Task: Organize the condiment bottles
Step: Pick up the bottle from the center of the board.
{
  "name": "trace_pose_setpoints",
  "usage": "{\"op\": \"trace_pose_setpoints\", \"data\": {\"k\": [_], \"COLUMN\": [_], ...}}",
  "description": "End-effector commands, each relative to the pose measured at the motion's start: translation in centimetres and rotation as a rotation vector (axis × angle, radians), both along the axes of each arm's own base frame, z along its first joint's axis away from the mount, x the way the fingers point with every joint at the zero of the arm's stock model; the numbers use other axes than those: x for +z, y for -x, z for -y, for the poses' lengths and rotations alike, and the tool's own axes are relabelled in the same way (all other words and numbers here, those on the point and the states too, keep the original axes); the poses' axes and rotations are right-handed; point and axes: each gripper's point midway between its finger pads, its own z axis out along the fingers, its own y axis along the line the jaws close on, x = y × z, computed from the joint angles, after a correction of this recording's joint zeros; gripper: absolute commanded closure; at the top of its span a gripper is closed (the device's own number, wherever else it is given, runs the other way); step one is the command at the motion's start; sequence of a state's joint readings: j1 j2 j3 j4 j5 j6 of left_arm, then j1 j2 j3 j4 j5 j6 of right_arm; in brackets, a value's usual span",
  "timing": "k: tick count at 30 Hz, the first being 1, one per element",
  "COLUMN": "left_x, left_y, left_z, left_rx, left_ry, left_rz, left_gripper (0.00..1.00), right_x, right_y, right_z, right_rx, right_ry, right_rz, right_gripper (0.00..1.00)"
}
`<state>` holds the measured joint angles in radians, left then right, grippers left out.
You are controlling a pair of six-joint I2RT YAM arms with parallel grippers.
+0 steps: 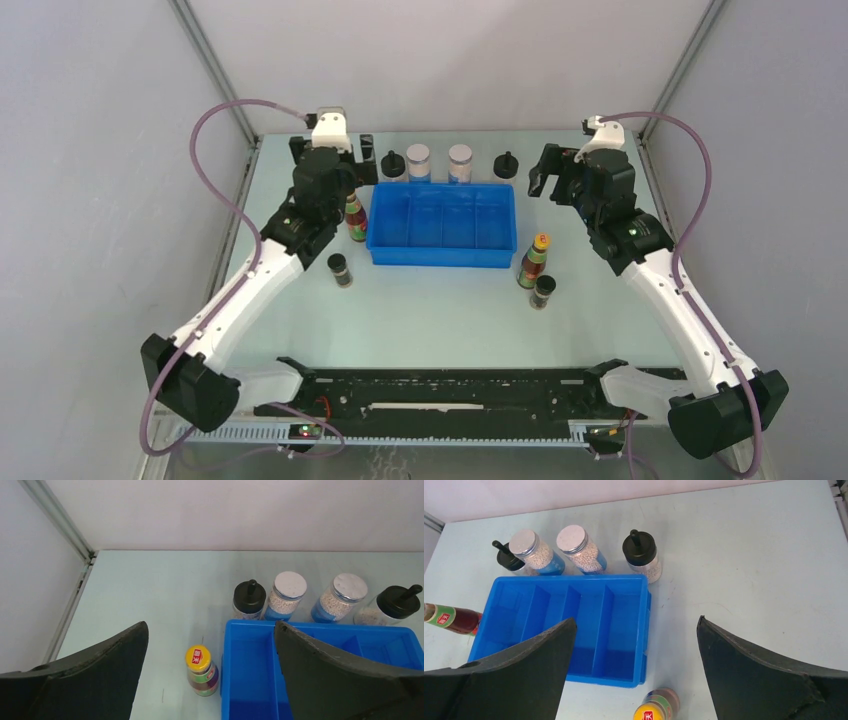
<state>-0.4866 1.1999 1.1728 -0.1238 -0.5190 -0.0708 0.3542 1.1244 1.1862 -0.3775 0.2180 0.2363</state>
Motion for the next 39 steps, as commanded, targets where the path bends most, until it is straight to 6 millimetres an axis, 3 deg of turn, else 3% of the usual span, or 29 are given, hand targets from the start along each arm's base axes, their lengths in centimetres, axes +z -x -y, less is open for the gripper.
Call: {"op": "trace_pose_setpoints", "data": {"k": [1,9,16,28,39], "left_x": [2.1,0.0,-2.7,-6.5,-9.7], "left_y": [-1.9,-6.6,-9.2,-11.6,-12.6], "left_z": [2.1,3.2,3.5,3.5,3.7], "left_rx": [-0.076,-0.115,-0.161,-0.228,-0.223], "left_ry": [0.024,0.037,0.047,0.031,0.037], "left_rz": [0.053,-0.059,-0.147,-0.335,-0.426], "left_gripper": [0.00,0.00,0.00,0.00,0.01], "right_x": [0.6,1.0,0.4,0.1,-0.1], "right_y": [-0.3,-0.4,-1.0,-1.9,-2.0], "right_z": [0.3,0.2,0.5,0.8,1.1], "right_rx": [-0.024,-0.014,-0.050,-0.085,-0.099], "right_ry": [0.012,-0.002,0.011,0.026,0.034], "right_rz": [0.023,0.106,0.099,0.104,0.099], "right_gripper": [0.00,0.00,0.00,0.00,0.00]}}
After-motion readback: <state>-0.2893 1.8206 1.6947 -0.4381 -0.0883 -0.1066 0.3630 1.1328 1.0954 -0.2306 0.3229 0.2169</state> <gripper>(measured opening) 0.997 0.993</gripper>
